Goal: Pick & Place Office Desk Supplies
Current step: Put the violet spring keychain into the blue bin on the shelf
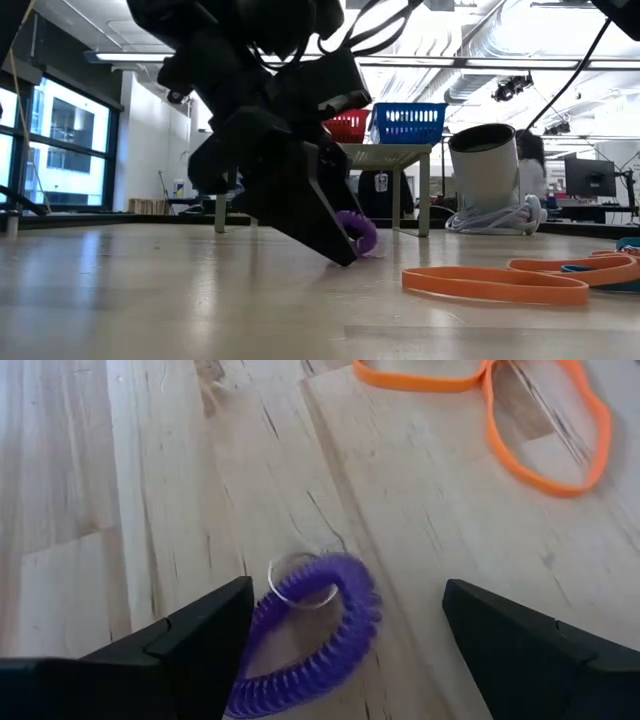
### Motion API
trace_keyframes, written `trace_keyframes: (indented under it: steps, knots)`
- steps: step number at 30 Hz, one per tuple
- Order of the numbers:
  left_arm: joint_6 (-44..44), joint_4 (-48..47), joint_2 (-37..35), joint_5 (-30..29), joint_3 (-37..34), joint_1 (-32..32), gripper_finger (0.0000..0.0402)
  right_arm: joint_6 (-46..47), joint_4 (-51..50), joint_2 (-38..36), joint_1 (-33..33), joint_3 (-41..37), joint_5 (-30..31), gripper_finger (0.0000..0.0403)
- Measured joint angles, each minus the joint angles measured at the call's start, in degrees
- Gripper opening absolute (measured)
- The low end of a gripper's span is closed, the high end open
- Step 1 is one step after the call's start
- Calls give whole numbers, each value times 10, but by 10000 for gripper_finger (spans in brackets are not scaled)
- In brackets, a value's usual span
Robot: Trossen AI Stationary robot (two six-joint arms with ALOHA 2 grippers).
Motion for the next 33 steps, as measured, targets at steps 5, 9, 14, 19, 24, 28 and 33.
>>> trace_keyframes:
  steps: [5, 9, 14, 19, 24, 28, 33]
  knots:
    - [-9, -3, 0, -14, 0, -2, 322, 0, 0, 0, 0, 0, 0, 252]
    - [-9, -7, 1, -14, -1, 3, 314, 0, 0, 0, 0, 0, 0, 252]
    - [-10, -9, 1, -18, -2, 3, 285, 0, 0, 0, 0, 0, 0, 252]
    - [-10, -9, 2, -39, -2, 2, 246, 0, 0, 0, 0, 0, 0, 252]
    - [-9, -9, 2, -41, -2, 3, 213, 0, 0, 0, 0, 0, 0, 252]
    - [-8, -10, 2, -44, -2, 3, 192, 0, 0, 0, 0, 0, 0, 252]
    - [-7, -10, 2, -48, -2, 3, 176, 0, 0, 0, 0, 0, 0, 252]
